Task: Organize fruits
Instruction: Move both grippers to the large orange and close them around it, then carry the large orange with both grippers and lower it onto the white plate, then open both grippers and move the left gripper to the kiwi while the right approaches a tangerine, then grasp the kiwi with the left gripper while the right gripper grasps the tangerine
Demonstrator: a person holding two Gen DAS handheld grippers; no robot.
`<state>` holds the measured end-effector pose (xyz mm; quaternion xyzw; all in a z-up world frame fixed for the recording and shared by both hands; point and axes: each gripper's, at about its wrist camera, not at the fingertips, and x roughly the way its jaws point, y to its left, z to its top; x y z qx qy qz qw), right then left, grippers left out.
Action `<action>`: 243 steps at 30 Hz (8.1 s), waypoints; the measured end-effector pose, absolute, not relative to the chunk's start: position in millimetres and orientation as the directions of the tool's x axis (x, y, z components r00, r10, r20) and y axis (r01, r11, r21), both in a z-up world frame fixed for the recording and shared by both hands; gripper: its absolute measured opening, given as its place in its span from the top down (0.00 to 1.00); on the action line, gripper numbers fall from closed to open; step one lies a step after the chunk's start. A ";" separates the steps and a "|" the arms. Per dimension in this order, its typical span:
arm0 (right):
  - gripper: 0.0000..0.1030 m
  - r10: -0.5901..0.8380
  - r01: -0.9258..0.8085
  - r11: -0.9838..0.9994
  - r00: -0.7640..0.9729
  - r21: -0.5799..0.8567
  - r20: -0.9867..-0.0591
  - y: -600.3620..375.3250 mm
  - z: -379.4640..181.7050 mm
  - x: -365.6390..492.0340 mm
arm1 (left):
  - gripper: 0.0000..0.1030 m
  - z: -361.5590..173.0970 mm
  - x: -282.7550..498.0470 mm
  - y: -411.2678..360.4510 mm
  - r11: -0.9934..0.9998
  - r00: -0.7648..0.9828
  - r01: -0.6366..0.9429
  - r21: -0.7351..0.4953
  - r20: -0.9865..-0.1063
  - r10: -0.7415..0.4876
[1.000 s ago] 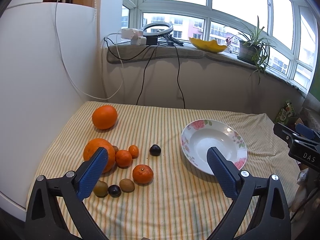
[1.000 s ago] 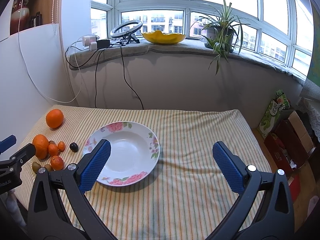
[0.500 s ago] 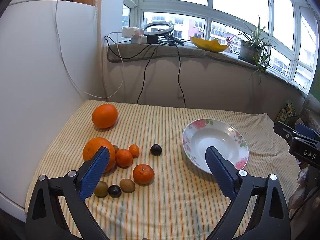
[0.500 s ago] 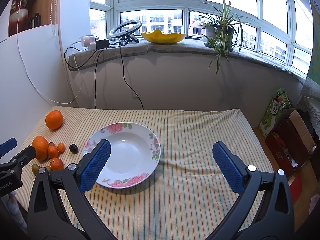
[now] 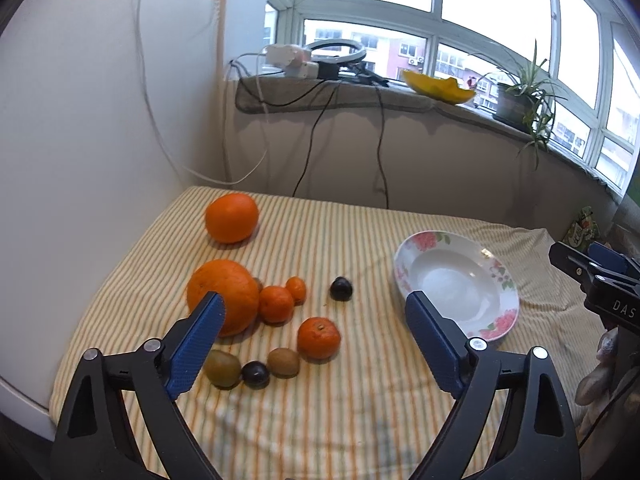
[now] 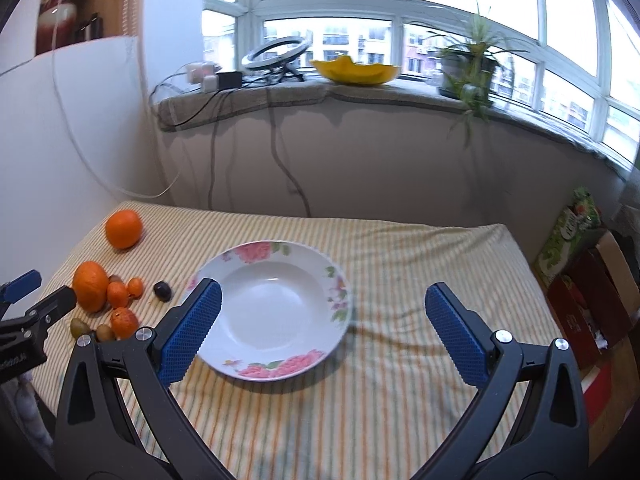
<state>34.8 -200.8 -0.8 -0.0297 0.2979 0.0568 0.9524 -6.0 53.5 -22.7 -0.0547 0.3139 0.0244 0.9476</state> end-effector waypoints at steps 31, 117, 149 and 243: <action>0.11 0.542 -0.664 0.725 0.385 0.183 -0.748 -1.3 -33.1 112.9 | 0.27 -88.4 16.6 158.7 0.899 0.691 -0.209 -0.386 -0.709 -0.144; 0.42 0.476 -0.500 0.829 0.396 0.250 -0.785 -138.6 -54.1 113.0 | 0.31 -61.4 79.6 -27.2 0.904 0.587 0.171 -0.392 -0.696 -0.413; 0.35 0.444 -0.426 0.872 0.476 0.242 -0.759 -187.3 -51.9 121.0 | 0.34 -56.0 79.8 -50.5 0.929 0.600 0.215 -0.301 -0.710 -0.369; 0.61 0.516 -0.692 0.701 0.328 0.170 -0.791 -28.2 -76.4 88.9 | 0.73 -75.9 11.7 125.7 0.929 0.696 -0.087 -0.360 -0.689 -0.201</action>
